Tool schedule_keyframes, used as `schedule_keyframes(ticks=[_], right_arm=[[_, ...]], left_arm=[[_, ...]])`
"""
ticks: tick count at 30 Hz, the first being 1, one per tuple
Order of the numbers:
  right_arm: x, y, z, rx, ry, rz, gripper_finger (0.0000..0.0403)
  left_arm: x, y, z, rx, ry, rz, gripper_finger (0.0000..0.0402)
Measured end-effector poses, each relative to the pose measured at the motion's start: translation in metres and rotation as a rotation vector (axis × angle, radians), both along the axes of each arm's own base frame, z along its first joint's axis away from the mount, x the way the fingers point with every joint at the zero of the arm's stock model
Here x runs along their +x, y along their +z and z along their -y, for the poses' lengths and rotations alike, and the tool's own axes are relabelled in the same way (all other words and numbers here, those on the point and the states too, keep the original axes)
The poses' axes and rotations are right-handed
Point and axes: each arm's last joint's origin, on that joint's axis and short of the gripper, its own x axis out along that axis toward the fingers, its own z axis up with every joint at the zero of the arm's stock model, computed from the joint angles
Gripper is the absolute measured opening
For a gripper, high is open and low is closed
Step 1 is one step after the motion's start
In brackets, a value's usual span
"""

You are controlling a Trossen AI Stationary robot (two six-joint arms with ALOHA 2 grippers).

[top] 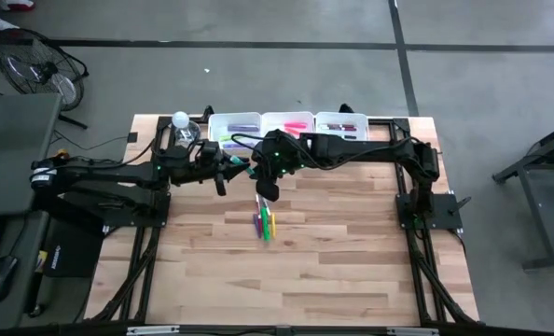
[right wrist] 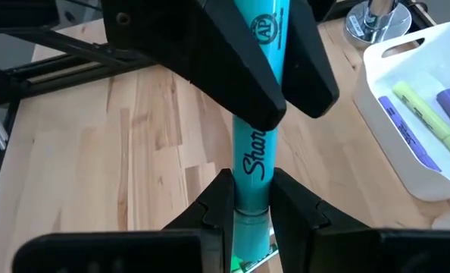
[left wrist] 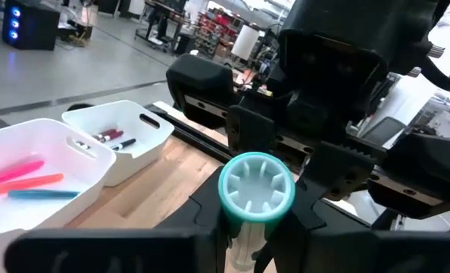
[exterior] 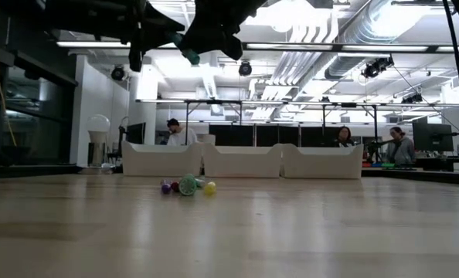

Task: Pick & Place Markers
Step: Put the light blue highlighter pen into the left white bin

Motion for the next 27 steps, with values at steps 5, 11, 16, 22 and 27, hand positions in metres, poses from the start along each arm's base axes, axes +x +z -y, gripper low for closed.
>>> schedule_keyframes(ticks=[5, 11, 16, 22, 27], right_arm=[[0.0, 0.0, 0.001, -0.005, 0.004, 0.0, 0.0064], [-0.007, 0.007, 0.005, -0.027, -0.016, -0.004, 0.0122], [-0.02, 0.019, 0.019, -0.048, -0.071, -0.016, 0.0149], [-0.041, 0.03, 0.037, -0.098, -0.179, -0.074, 0.0156], [-0.052, 0.027, 0.053, -0.145, -0.247, -0.165, 0.0156]], left_arm=[[0.0, 0.0, 0.0, 0.001, 0.003, 0.0, 0.0059], [0.0, -0.001, -0.001, 0.005, 0.045, -0.011, 0.0059], [-0.001, -0.001, -0.003, 0.003, 0.109, -0.005, 0.0059], [-0.003, -0.001, -0.008, -0.086, 0.285, 0.023, 0.0059], [0.0, -0.019, -0.014, -0.224, 0.515, -0.027, 0.0065]])
